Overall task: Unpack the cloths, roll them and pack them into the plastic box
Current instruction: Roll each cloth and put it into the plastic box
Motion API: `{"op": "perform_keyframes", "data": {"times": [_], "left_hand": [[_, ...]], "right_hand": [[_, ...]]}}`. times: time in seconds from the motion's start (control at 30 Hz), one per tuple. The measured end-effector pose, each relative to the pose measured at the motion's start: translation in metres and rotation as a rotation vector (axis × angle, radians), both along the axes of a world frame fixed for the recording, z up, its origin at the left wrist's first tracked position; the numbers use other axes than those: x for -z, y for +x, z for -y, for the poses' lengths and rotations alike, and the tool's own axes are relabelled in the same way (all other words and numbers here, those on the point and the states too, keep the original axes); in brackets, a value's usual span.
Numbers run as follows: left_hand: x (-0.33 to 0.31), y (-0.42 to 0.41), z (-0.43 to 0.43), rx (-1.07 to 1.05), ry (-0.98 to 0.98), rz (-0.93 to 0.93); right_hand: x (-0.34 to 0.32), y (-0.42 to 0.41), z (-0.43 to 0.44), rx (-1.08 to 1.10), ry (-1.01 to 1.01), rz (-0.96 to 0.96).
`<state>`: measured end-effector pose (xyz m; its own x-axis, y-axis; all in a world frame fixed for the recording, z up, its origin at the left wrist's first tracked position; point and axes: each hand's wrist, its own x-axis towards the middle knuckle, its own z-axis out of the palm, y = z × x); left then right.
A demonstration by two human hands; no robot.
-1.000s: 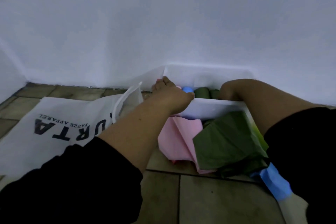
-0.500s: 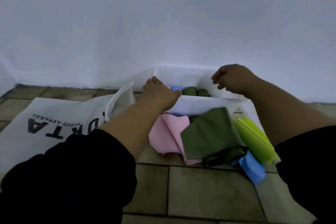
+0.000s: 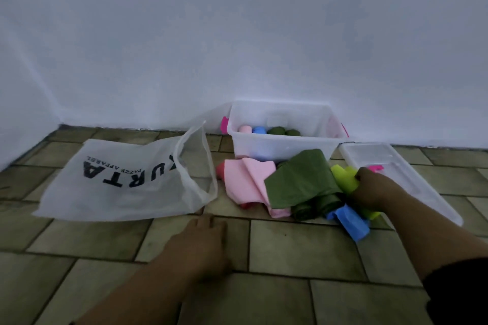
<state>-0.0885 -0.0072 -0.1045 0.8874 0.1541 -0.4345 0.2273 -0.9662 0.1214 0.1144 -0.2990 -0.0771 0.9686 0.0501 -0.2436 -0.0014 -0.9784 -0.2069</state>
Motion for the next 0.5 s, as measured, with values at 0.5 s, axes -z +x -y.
{"op": "perform_keyframes", "data": {"times": [0.5], "left_hand": [[0.003,-0.005,-0.012,0.012,0.001,0.122]], "right_hand": [[-0.008,-0.173,-0.07,-0.536,0.166,0.365]]}}
